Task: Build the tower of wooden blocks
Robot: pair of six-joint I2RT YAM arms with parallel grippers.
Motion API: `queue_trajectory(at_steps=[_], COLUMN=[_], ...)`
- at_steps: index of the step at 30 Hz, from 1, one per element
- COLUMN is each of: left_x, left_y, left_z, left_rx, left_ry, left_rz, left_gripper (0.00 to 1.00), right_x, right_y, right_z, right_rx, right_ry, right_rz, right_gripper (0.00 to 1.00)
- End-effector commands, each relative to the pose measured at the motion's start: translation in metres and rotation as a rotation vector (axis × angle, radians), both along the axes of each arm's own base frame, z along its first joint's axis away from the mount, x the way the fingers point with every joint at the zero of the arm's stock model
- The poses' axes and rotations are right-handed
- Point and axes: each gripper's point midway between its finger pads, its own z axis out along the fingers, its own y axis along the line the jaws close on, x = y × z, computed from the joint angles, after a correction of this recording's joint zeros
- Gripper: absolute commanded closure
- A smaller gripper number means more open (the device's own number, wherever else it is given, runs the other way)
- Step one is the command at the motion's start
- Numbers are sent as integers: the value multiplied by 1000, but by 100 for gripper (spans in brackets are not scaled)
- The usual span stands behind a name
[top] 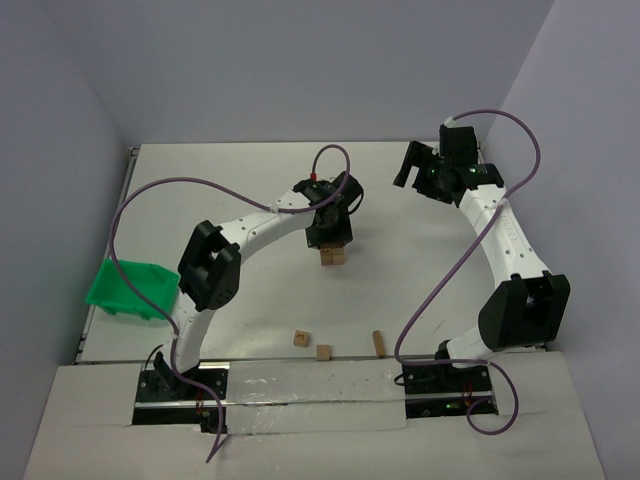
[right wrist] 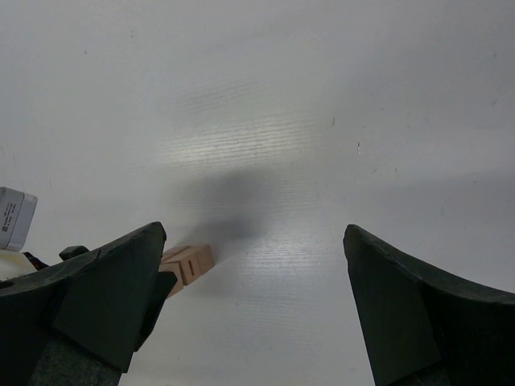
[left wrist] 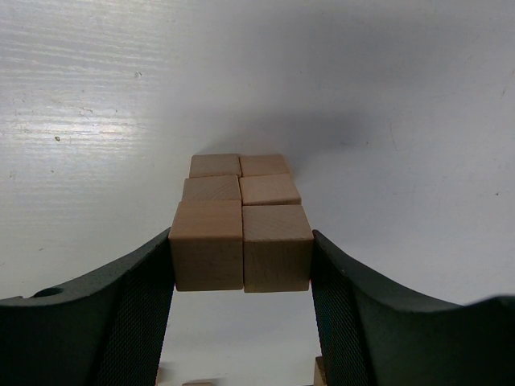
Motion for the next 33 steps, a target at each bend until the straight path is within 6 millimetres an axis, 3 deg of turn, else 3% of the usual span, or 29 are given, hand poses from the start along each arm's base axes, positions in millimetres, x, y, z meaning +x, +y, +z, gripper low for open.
queue_trajectory(at_steps=[1, 15, 20, 26, 33], left_x=[7, 7, 7, 5, 4], left_y=[-2, -3, -5, -5, -7], left_z=[0, -1, -1, -2, 0], left_rx=[-5, -9, -15, -15, -26], left_ry=[-25, -25, -24, -19, -19], left_rz=[2, -10, -18, -21, -32], left_gripper=[73, 51, 36, 32, 20], right_x=[2, 2, 2, 2, 2], right_y=[-3, -3, -3, -2, -2], right_z=[16, 17, 16, 15, 15], right_rx=[11, 15, 16, 18, 19], right_ry=[-59, -62, -59, -56, -55], right_rz=[-14, -13, -12, -11, -9], right_gripper=[0, 0, 0, 0, 0])
